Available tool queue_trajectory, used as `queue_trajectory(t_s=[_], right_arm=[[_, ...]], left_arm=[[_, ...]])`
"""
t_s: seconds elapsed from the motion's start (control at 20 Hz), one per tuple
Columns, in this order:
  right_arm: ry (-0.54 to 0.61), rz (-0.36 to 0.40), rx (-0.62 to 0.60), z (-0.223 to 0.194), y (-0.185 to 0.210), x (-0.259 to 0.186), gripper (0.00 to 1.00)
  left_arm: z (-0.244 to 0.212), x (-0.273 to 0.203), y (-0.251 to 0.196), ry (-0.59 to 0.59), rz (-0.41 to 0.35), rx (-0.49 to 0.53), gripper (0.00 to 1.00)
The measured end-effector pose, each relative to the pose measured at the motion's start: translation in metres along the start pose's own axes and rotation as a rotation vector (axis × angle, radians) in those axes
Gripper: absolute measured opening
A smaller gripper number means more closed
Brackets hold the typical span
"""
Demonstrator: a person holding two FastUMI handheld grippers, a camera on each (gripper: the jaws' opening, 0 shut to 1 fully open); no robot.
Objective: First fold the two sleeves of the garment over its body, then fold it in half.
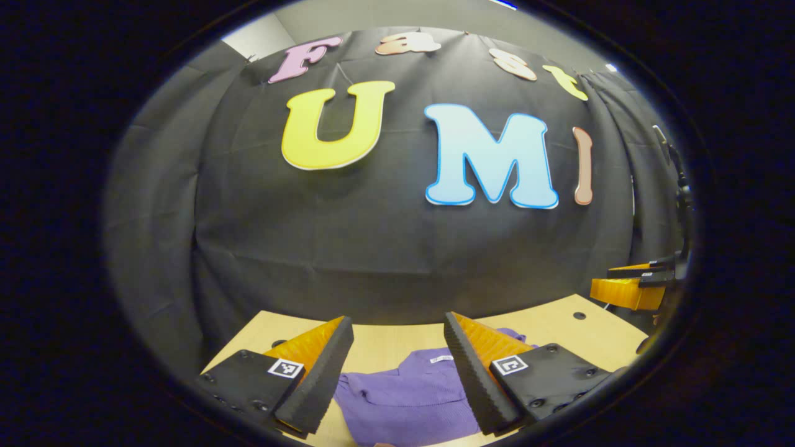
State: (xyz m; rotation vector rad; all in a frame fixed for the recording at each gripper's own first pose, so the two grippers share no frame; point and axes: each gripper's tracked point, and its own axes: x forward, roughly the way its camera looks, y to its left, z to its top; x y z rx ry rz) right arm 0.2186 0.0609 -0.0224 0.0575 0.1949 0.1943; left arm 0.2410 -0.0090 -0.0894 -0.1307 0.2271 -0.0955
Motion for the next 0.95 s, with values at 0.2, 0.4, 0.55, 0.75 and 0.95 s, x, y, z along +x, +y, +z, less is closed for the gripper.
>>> queue_trajectory(t_s=[0.2,0.4,0.55,0.75,0.95], right_arm=[[-0.058,-0.025,-0.026,0.019,0.017,-0.042,0.68],[-0.105,-0.051,-0.032,0.035,0.026,-0.087,0.67],[-0.128,-0.069,-0.037,0.041,0.031,-0.112,0.67],[-0.15,-0.081,-0.057,0.044,0.035,-0.141,0.67],[-0.168,-0.088,-0.067,0.043,0.033,-0.16,0.68]], left_arm=[[0.026,-0.045,0.009,-0.052,-0.016,-0.009,0.95],[0.043,-0.085,0.015,-0.083,-0.03,-0.002,0.94],[0.055,-0.11,0.011,-0.108,-0.049,0.013,0.94],[0.065,-0.14,0.0,-0.129,-0.065,0.018,0.94],[0.061,-0.161,-0.01,-0.134,-0.055,0.048,0.94]])
